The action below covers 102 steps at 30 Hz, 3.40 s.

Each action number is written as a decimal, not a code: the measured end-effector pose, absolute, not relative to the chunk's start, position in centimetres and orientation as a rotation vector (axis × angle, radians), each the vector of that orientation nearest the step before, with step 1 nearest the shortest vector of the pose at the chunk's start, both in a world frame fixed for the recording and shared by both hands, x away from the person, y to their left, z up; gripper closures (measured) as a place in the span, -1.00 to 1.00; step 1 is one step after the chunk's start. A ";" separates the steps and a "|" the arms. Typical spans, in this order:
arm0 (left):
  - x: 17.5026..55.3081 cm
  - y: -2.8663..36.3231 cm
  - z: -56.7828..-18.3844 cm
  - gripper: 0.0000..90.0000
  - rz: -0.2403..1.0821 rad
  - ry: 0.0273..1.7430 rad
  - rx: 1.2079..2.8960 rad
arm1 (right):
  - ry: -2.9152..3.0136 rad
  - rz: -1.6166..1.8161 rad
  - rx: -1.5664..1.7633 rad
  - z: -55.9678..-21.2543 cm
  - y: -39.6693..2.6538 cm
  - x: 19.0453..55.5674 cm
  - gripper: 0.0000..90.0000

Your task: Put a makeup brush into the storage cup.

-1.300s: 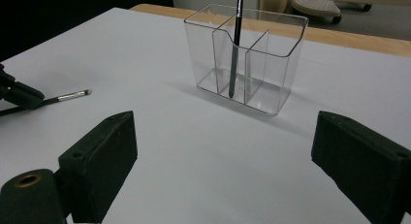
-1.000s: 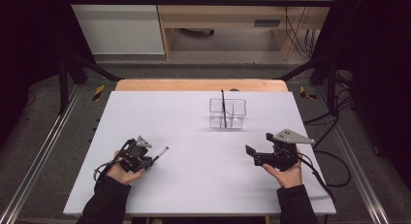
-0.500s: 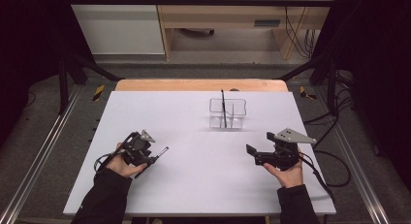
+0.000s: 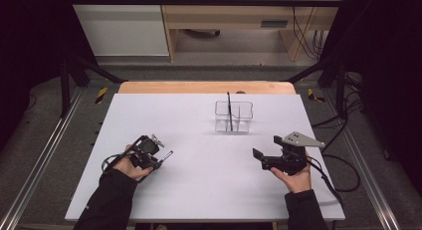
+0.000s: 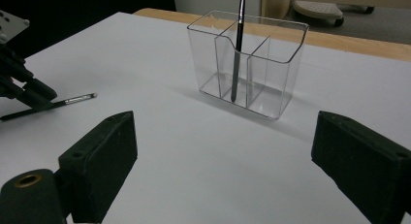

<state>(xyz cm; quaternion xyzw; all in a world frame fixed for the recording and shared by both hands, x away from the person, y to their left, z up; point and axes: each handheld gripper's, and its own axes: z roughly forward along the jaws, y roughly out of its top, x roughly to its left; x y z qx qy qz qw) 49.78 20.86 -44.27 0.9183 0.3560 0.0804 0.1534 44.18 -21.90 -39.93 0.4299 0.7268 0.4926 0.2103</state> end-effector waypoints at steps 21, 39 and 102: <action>49.3 20.7 -44.7 0.85 0.222 1.063 2.638 | 2.025 1.365 1.195 -40.0 -21.8 44.2 -0.78; 47.8 20.8 -42.6 0.86 0.320 1.001 2.524 | 2.028 1.367 1.196 -40.1 -21.7 44.2 -0.78; 44.6 18.6 -39.8 0.86 0.493 0.903 2.135 | 2.019 1.478 1.190 -39.8 -19.7 44.0 -0.83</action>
